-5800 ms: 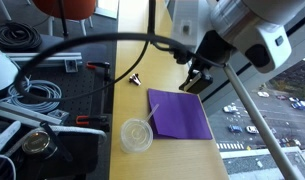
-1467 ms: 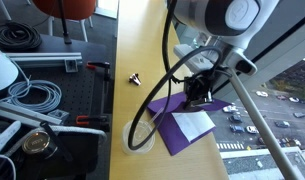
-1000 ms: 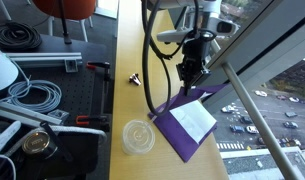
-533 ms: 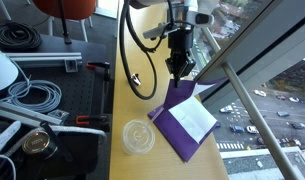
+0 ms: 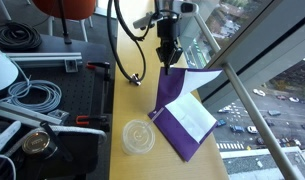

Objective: Open the purple file

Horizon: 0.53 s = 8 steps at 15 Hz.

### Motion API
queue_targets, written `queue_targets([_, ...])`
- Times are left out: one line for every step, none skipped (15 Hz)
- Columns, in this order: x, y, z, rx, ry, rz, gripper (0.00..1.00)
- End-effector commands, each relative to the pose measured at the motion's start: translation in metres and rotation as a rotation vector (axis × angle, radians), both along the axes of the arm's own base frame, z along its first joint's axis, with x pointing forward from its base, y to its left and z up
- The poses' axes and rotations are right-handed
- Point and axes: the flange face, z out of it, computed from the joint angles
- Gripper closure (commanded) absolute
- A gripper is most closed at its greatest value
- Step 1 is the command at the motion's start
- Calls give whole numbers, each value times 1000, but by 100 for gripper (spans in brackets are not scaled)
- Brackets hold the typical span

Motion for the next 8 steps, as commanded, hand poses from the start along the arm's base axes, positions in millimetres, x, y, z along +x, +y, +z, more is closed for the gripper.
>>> queue_targets([-14, 12, 0, 2, -7, -8, 100])
queue_targets([-16, 16, -1, 5, -11, -11, 100])
queue_targets([-19, 22, -2, 10, -14, -15, 100])
queue_targets([-22, 29, -1, 18, -18, -17, 100])
queue_targets([-25, 36, -1, 27, -19, -17, 100])
queue_targets([-27, 43, -1, 36, -21, -17, 100])
queue_targets([-29, 49, -2, 45, -23, -17, 100])
queue_targets([-31, 56, -2, 51, -25, -15, 100])
